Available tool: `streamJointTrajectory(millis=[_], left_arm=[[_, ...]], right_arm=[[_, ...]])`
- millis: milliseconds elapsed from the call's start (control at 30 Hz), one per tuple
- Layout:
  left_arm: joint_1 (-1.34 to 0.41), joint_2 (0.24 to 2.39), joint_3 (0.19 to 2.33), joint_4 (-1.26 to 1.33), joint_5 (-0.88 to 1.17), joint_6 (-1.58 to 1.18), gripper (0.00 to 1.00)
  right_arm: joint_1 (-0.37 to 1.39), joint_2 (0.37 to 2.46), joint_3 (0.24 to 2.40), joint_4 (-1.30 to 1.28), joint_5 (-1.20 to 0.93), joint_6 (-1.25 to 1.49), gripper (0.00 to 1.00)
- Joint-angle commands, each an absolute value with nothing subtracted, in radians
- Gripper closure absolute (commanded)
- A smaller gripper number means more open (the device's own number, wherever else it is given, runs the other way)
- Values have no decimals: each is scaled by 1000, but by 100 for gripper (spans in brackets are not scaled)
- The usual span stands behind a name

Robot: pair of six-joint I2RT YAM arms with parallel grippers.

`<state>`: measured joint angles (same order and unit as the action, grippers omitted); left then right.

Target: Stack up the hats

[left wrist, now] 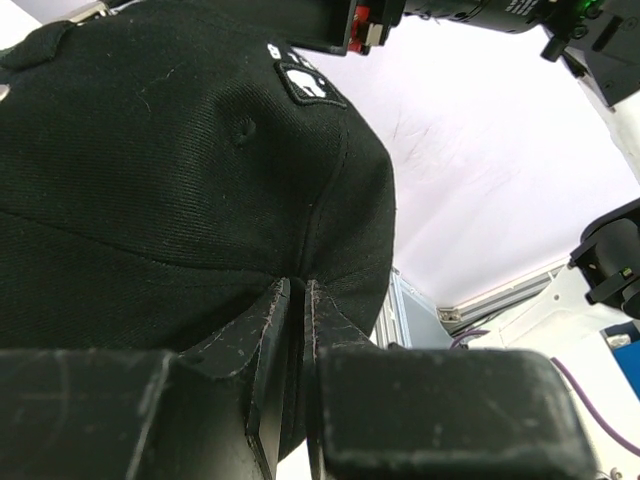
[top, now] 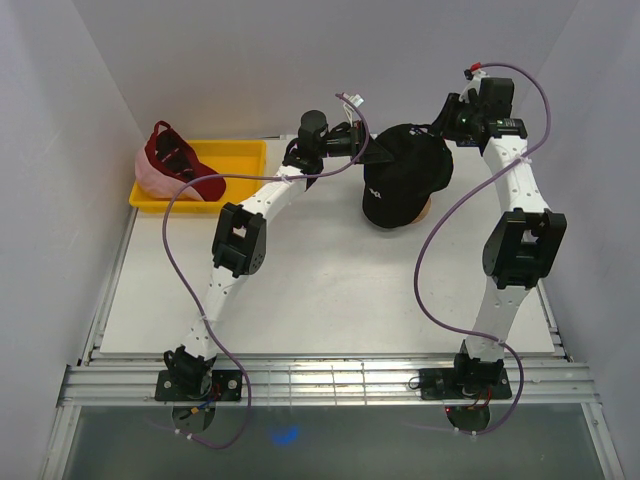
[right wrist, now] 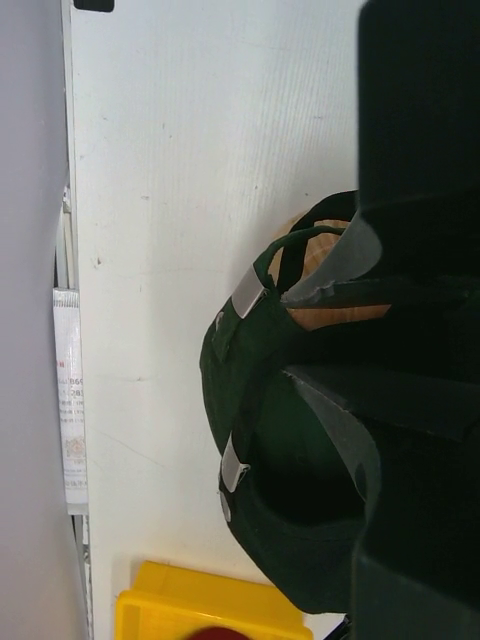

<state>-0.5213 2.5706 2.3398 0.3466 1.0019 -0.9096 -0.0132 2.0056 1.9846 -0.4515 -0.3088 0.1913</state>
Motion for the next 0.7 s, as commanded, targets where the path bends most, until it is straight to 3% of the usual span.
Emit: streamJointTrajectory(millis=[0, 667], left_arm=[[-529, 2459, 2312, 338, 977, -884, 100], [-532, 2352, 2094, 379, 810, -854, 100]], right_arm=[[-11, 2011, 2048, -442, -258, 202, 67], [-78, 2025, 1867, -391, -198, 291, 81]])
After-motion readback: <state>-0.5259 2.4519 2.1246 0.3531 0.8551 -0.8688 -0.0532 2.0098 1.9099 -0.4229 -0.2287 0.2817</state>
